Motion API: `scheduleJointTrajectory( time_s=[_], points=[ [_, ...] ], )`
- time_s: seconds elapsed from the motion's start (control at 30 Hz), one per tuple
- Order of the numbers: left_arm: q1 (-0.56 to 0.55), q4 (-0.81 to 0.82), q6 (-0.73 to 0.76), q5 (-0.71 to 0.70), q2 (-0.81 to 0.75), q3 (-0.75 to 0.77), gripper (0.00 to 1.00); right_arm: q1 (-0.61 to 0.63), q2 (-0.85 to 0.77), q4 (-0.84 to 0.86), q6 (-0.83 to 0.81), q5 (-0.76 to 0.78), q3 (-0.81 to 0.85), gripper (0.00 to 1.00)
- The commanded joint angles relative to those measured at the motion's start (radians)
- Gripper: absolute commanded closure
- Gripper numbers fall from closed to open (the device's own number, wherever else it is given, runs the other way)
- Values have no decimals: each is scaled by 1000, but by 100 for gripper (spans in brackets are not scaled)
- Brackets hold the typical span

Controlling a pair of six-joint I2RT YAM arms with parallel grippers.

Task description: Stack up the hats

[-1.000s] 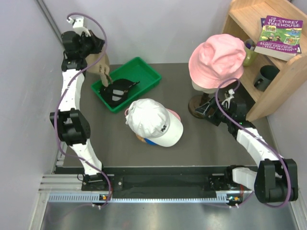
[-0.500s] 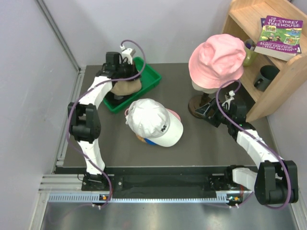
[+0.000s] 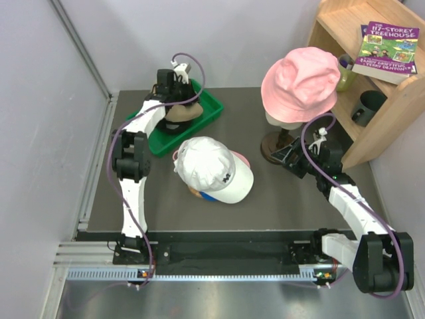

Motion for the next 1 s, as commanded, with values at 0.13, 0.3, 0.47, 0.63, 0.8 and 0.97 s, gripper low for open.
scheduleJointTrajectory(
  time_s=[0.13, 0.3, 0.47, 0.63, 0.8, 0.97],
  points=[
    [-21, 134, -171, -43, -28, 124, 28, -13, 66, 26, -5, 6, 48, 13],
    [-13, 128, -183, -26, -159, 113, 11, -11, 109, 49, -8, -3, 66, 13],
    [43, 41, -237, 33, -268, 60, 6, -11, 140, 78, -2, -18, 63, 13],
    [95, -48, -165, 71, -364, -72, 10, -8, 141, 83, -6, -28, 57, 13],
    [103, 30, -171, 69, -515, -294, 34, -5, 106, 89, 0, -34, 22, 13],
    [105, 157, -193, 2, -651, -396, 61, -5, 71, 84, 0, -40, -6, 13]
  ],
)
